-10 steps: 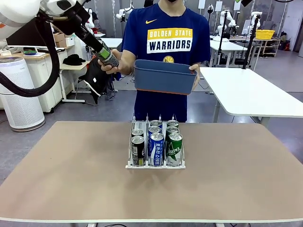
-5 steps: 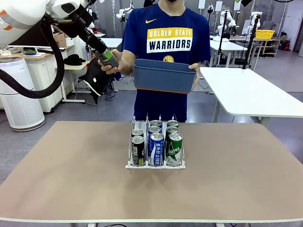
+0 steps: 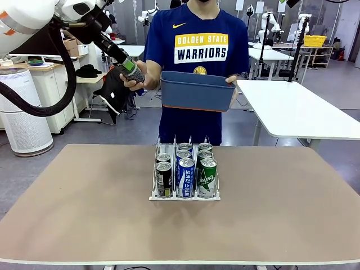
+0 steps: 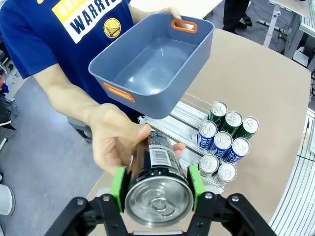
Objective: Fill the beverage cans into the dispenser.
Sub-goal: Pick up the Pepsi coke handed by the human, then place the picked Pepsi coke in the line of the Automatic Can Dispenser with the same cans.
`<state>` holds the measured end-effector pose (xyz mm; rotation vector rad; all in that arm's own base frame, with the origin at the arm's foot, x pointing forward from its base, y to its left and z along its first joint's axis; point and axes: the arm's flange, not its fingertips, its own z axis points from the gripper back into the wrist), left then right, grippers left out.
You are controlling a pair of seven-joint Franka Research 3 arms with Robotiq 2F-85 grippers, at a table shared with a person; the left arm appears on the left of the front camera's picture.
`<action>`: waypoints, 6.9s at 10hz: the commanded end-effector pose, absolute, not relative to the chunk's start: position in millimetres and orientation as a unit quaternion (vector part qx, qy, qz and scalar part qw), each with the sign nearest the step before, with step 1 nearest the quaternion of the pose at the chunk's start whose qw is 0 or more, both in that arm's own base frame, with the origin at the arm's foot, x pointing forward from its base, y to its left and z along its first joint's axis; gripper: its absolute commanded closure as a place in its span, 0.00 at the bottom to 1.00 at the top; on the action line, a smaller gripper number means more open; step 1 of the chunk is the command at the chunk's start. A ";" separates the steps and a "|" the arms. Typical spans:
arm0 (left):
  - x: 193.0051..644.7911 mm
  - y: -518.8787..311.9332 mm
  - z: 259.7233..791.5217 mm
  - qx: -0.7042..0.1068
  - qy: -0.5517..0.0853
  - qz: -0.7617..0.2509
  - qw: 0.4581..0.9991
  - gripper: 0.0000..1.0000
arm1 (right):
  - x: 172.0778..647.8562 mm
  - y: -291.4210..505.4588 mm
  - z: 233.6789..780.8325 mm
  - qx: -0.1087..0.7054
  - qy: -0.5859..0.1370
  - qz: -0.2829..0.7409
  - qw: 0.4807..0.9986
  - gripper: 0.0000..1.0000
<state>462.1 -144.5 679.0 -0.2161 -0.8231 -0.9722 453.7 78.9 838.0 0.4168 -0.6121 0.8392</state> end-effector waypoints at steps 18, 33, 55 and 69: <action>463.3 -139.6 677.1 -0.100 -0.377 -0.450 0.803 0.99 | 452.5 79.6 837.5 0.201 -0.288 0.395 0.849 0.00; 463.3 -139.6 677.1 -0.100 -0.377 -0.450 0.803 0.99 | 452.5 79.6 837.5 0.201 -0.288 0.395 0.849 0.00; 378.9 -199.7 615.1 -0.011 -0.289 -0.370 0.883 0.42 | 452.5 79.6 837.5 0.201 -0.288 0.395 0.849 0.00; 288.7 -317.3 467.8 -0.026 -0.194 -0.342 0.919 0.42 | 452.5 79.6 837.5 0.201 -0.288 0.395 0.849 0.00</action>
